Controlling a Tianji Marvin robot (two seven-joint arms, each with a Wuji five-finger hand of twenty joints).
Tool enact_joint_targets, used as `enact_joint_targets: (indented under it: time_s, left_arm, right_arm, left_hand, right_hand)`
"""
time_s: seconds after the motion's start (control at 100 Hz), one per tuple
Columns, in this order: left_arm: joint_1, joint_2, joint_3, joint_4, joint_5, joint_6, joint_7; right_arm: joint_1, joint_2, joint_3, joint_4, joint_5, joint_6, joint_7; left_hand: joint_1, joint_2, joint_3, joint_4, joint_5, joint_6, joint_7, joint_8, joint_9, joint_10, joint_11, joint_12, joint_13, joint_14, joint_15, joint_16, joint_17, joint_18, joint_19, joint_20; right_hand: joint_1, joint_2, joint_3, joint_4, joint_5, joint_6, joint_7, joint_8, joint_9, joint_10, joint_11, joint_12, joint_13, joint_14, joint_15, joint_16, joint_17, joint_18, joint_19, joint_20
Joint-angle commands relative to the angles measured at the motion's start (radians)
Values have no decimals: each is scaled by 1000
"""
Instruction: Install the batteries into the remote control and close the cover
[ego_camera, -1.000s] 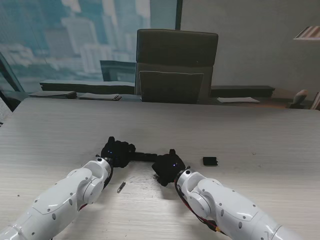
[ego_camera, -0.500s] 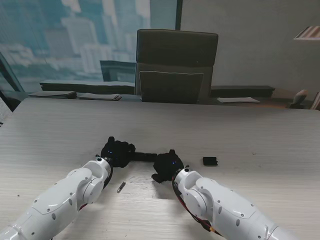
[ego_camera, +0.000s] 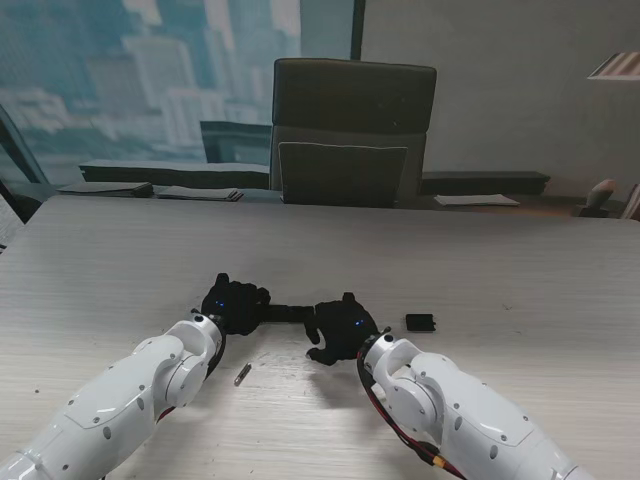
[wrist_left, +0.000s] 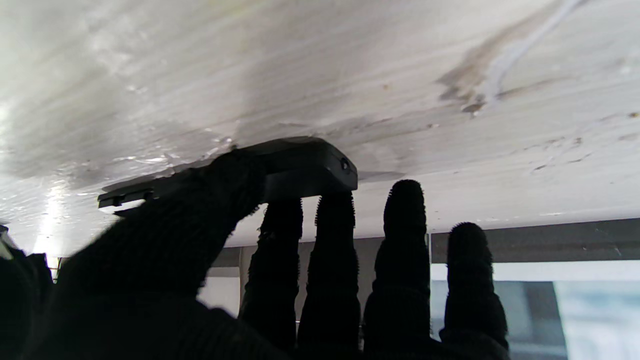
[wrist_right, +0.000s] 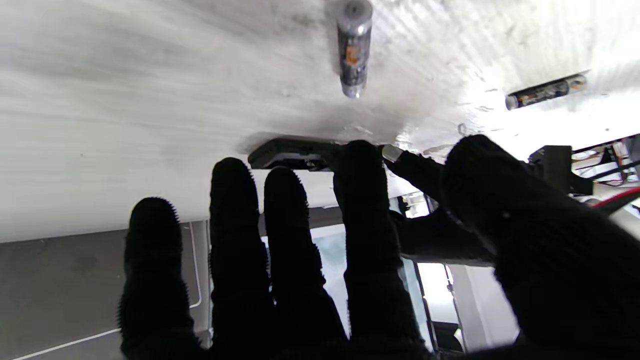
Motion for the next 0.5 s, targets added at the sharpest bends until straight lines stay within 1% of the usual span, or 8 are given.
enact_joint_targets:
  time_s: [0.0, 0.07, 0.11, 0.23, 0.38, 0.44, 0.49]
  left_arm:
    - [12, 2, 6, 8, -4, 3, -28]
    - [13, 2, 6, 7, -4, 3, -30]
    - [13, 3, 5, 6, -3, 4, -32]
    - [14, 3, 4, 3, -4, 5, -35]
    - [14, 3, 5, 3, -5, 6, -37]
    - [13, 3, 5, 3, -6, 6, -38]
    - [13, 3, 5, 3, -6, 6, -38]
  right_arm:
    - [0, 13, 7, -9, -14, -16, 8]
    - [4, 18, 16, -5, -27, -57, 7]
    - [9, 21, 20, -3, -33, -78, 10]
    - [27, 31, 18, 10, -51, -130, 28]
    - [58, 33, -12, 44, -45, -160, 37]
    - [72, 33, -28, 59, -46, -167, 35]
    - [84, 32, -41, 74, -46, -171, 29]
  left_hand:
    - [33, 51, -1, -7, 70, -12, 92, 8, 79, -12, 81, 51, 15, -3, 14, 9, -1, 6, 23, 2]
    - [35, 52, -1, -7, 70, -12, 91, 7, 78, -12, 80, 51, 14, -2, 14, 9, -2, 6, 22, 2]
    - [35, 52, -2, -7, 70, -13, 91, 7, 78, -12, 80, 51, 15, -3, 14, 9, -2, 6, 22, 2]
    - [36, 51, -3, -7, 71, -14, 92, 8, 78, -12, 80, 51, 15, -2, 14, 9, -1, 6, 23, 2]
    - [38, 52, -5, -7, 70, -15, 92, 8, 78, -12, 80, 51, 16, -3, 14, 9, -2, 6, 23, 2]
    - [38, 53, -5, -7, 69, -9, 92, 8, 79, -11, 81, 51, 16, -3, 14, 9, -1, 6, 23, 2]
    - [39, 52, -7, -8, 70, -18, 93, 8, 79, -12, 80, 51, 15, -3, 14, 9, -1, 6, 23, 2]
  right_hand:
    - [-17, -28, 39, -3, -63, -38, -12, -20, -40, -14, -5, 9, -20, -25, -15, -9, -15, -20, 3, 11]
    - [7, -57, 75, 11, -122, -65, -9, -21, -68, -29, -8, 8, -31, -44, -36, -16, -17, -31, -3, 18]
    - [32, -88, 104, 16, -154, -82, -8, -17, -87, -36, -10, 6, -39, -52, -52, -20, -20, -39, -9, 21]
    - [122, -161, 177, 6, -235, -141, 22, -13, -165, -66, -17, 0, -58, -77, -93, -35, -30, -66, -28, 30]
    - [202, -185, 210, 0, -309, -207, 64, -11, -235, -87, -20, -2, -78, -101, -122, -44, -43, -86, -46, 35]
    - [218, -182, 217, -1, -313, -226, 75, -12, -249, -92, -22, -3, -81, -108, -127, -45, -47, -91, -51, 36]
    - [233, -179, 221, -3, -314, -238, 84, -13, -261, -95, -23, -4, -86, -111, -132, -47, -51, -94, -56, 35]
